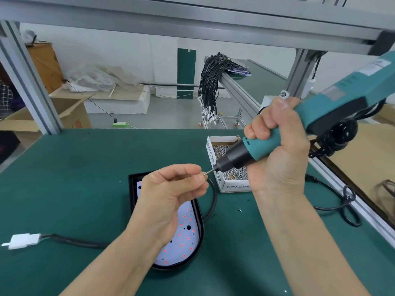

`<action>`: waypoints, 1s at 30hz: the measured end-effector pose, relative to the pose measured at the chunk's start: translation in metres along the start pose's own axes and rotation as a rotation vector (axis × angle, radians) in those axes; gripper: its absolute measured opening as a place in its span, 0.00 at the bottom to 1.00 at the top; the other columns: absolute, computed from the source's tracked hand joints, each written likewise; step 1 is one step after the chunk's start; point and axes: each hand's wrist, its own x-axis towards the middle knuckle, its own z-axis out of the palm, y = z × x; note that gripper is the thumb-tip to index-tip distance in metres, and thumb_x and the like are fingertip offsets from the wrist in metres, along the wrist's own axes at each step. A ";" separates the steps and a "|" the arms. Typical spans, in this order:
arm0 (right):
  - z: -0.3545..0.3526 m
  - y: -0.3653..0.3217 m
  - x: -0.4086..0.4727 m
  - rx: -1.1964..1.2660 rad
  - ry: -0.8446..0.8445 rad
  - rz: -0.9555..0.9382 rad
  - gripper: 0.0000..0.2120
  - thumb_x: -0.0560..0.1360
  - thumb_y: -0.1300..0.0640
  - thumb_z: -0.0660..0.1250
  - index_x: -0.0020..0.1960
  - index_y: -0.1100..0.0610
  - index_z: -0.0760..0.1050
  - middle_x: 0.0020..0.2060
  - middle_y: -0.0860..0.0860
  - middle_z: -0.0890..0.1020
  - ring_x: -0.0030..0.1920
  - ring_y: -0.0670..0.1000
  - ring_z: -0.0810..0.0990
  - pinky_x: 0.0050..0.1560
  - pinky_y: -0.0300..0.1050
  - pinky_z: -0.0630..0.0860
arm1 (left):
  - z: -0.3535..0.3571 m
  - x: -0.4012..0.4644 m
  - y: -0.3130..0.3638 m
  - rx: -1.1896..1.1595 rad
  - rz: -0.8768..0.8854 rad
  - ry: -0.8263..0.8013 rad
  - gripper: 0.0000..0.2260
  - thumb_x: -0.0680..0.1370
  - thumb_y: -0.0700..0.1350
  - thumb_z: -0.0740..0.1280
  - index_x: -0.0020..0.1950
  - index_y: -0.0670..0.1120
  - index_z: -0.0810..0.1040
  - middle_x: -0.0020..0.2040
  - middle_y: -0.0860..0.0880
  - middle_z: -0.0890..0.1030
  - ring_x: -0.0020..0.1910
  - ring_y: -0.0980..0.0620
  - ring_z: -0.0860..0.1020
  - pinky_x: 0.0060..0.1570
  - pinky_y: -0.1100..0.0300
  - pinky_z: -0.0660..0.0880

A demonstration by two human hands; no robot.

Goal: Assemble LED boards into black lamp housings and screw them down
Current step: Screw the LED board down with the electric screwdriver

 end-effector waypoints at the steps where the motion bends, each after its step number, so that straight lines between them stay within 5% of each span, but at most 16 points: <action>1: 0.001 0.001 0.000 0.001 0.002 -0.010 0.13 0.74 0.64 0.62 0.35 0.52 0.64 0.27 0.45 0.67 0.24 0.44 0.66 0.29 0.37 0.67 | 0.000 0.001 0.000 -0.004 0.008 0.012 0.06 0.59 0.34 0.72 0.32 0.42 0.84 0.33 0.43 0.83 0.30 0.49 0.81 0.34 0.62 0.79; 20: -0.004 0.013 -0.001 0.036 0.132 0.017 0.15 0.76 0.66 0.62 0.34 0.52 0.65 0.28 0.46 0.69 0.25 0.44 0.68 0.31 0.37 0.70 | -0.005 0.002 -0.004 -0.016 0.035 0.082 0.06 0.60 0.36 0.72 0.34 0.43 0.85 0.35 0.43 0.84 0.33 0.49 0.83 0.35 0.63 0.79; 30: -0.004 0.015 0.002 0.085 0.280 0.109 0.14 0.77 0.65 0.63 0.36 0.53 0.64 0.27 0.46 0.68 0.24 0.43 0.67 0.28 0.36 0.68 | -0.012 0.001 0.001 0.382 0.333 0.010 0.11 0.67 0.31 0.74 0.37 0.49 0.86 0.35 0.48 0.85 0.36 0.53 0.82 0.42 0.65 0.78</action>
